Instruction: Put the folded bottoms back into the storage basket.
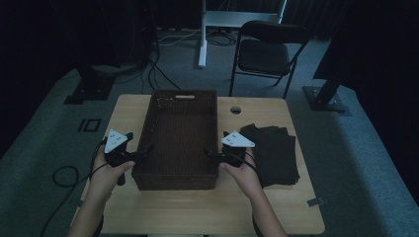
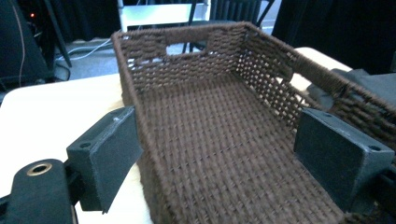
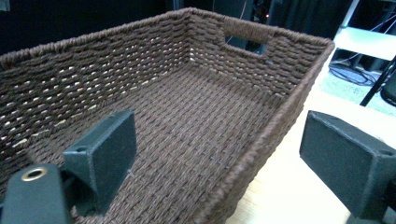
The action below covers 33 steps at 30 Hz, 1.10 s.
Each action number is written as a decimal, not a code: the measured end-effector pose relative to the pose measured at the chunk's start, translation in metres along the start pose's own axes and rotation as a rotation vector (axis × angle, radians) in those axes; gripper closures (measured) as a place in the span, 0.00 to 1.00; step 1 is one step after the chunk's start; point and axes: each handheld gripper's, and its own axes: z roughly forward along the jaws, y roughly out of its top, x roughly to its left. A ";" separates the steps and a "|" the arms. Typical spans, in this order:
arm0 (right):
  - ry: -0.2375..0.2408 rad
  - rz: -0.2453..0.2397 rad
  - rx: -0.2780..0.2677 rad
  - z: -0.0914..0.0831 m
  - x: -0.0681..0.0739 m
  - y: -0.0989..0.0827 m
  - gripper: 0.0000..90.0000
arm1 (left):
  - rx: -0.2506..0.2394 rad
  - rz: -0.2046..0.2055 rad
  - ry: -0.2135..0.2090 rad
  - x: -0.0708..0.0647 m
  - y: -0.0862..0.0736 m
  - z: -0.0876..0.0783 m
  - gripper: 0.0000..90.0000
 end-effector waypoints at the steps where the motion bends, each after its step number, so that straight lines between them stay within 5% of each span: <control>1: -0.001 -0.002 -0.004 -0.001 -0.001 0.001 0.12 | -0.005 0.004 -0.003 -0.001 0.003 0.000 0.16; 15: -0.042 -0.005 -0.031 -0.021 -0.022 0.015 0.12 | -0.040 0.024 -0.090 -0.028 0.027 0.012 0.16; 33: -0.106 0.020 -0.036 -0.047 -0.053 0.011 0.12 | -0.059 0.079 -0.206 -0.071 0.045 0.041 0.16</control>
